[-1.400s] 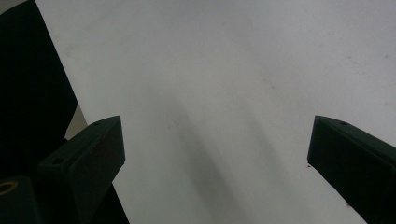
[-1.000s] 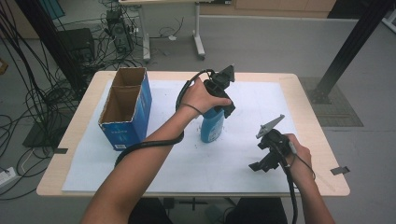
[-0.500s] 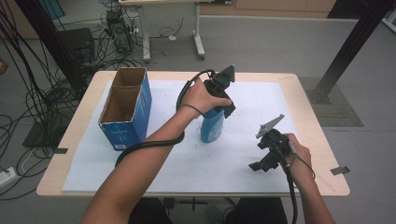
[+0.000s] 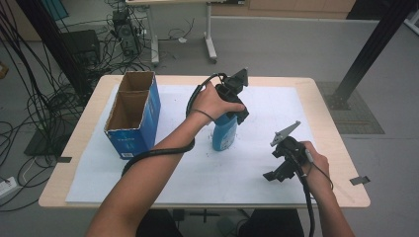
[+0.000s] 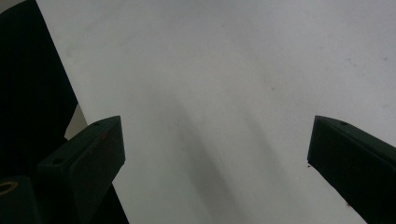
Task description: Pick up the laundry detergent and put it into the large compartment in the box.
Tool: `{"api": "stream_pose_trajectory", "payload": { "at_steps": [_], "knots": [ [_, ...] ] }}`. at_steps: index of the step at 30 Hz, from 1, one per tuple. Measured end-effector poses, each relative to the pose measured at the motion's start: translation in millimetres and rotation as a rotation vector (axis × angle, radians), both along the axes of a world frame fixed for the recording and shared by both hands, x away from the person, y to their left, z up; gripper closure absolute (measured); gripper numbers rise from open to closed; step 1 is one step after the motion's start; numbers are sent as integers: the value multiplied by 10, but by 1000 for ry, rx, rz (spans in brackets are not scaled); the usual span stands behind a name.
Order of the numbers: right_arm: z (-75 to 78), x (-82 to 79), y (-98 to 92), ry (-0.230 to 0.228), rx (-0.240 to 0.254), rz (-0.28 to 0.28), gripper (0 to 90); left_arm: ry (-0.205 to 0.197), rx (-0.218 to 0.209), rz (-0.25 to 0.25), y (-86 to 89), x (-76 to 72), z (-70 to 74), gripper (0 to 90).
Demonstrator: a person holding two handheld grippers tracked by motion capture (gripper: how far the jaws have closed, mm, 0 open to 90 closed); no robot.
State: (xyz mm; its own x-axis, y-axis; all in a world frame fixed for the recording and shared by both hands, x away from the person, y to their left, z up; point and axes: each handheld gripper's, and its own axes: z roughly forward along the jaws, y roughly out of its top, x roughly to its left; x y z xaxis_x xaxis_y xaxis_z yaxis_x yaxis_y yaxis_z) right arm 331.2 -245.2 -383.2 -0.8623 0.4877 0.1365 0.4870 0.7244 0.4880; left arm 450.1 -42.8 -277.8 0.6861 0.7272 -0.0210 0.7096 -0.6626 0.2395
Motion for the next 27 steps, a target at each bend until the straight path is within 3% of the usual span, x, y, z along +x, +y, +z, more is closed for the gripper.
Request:
{"api": "stream_pose_trajectory", "payload": {
  "at_steps": [27],
  "knots": [
    [3,-4,8,-1,5,-1,41,-2,6,5,-3,-4,-7,81]
  ]
}}
